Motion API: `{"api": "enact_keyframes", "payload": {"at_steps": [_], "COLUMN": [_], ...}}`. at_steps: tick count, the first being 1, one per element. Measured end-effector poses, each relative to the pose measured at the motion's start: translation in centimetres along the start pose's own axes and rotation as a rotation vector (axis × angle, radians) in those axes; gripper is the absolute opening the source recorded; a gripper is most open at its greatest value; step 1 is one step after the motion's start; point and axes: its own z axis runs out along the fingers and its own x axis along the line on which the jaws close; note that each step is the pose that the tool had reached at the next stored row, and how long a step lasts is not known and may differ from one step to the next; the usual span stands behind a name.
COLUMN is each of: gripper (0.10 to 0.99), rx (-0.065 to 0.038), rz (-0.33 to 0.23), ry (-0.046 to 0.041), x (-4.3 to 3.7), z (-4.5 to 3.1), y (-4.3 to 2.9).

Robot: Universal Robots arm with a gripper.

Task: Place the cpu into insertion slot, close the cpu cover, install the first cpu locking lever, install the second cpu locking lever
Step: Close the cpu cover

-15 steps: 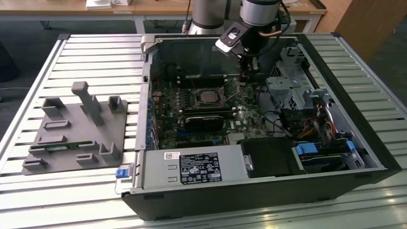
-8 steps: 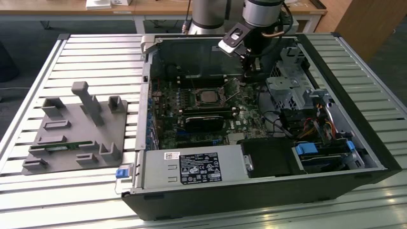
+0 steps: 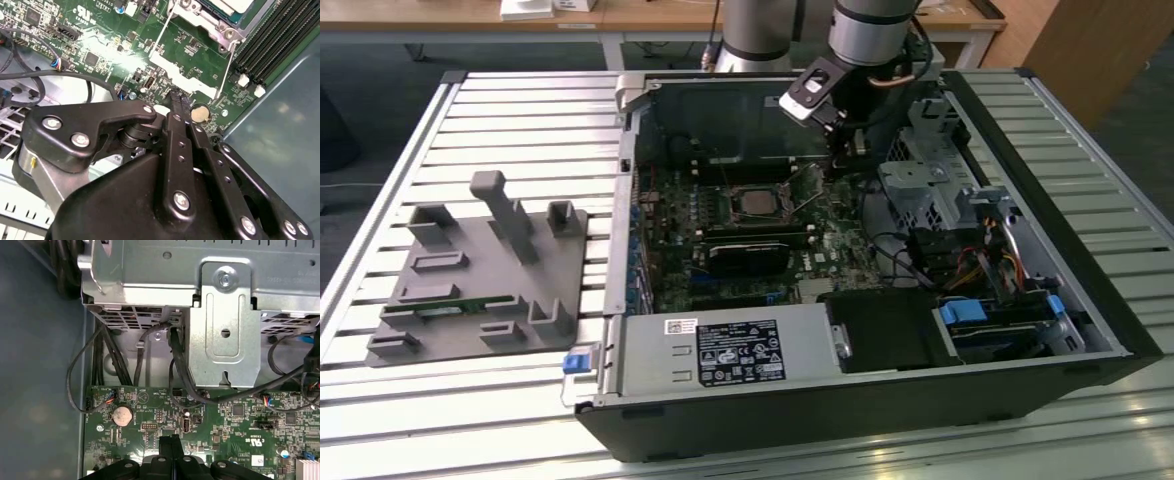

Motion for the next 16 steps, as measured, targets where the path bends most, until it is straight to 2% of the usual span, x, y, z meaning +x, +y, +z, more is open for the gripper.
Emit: {"api": "enact_keyframes", "payload": {"at_steps": [16], "gripper": [0.122], "rx": [0.0], "rz": [0.0], "ry": [-0.0001], "x": [0.02], "z": [-0.06], "y": [-2.81]}}
